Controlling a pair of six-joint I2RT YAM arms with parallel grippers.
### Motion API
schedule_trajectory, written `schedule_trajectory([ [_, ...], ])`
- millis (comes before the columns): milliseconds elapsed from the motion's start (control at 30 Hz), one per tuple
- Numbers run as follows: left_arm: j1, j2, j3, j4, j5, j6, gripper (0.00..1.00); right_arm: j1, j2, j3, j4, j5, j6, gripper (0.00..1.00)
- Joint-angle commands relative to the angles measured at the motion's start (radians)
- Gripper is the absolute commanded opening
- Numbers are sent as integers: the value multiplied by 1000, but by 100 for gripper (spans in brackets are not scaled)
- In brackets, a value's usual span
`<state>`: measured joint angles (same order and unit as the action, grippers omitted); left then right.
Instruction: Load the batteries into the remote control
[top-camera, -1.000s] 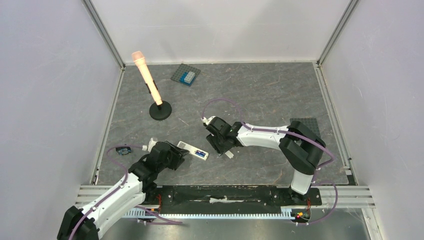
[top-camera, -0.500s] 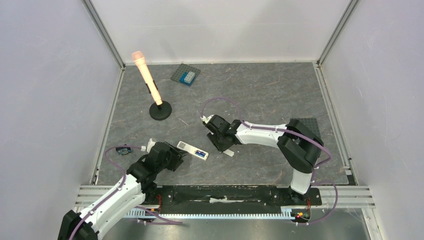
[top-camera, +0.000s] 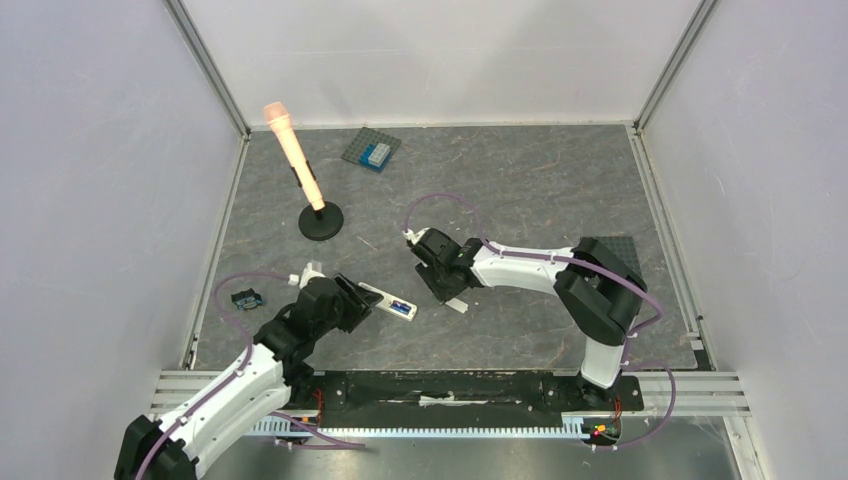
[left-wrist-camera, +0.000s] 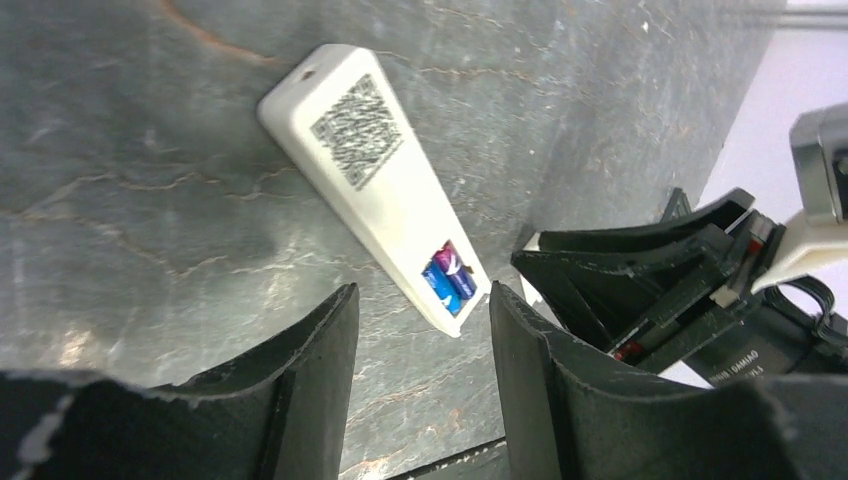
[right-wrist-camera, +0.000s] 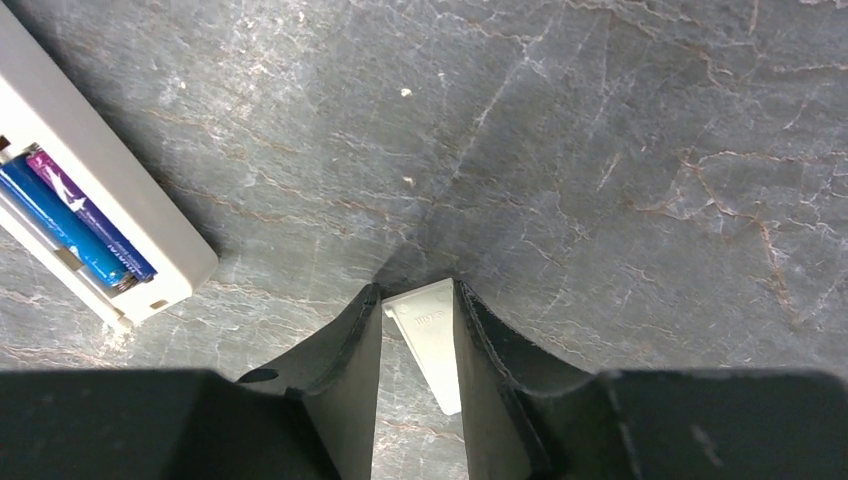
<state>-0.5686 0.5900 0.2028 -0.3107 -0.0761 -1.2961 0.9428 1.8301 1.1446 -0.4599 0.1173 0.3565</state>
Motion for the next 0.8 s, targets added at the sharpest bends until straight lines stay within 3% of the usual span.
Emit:
schedule_trajectory([
  [0,4,67,63,138,62,150,57,-43,-8,-6,-17,84,38,33],
  [233,4,186,105,212,133,215,57,-84,-60,-31,14,68,131,34],
  [533,2,230,96,349,206,249,57,-120,-130,-86,79,28,250,36],
  [767,-3,272,107,420,259,337,57,-134,-151,-62,70,11,252,40],
])
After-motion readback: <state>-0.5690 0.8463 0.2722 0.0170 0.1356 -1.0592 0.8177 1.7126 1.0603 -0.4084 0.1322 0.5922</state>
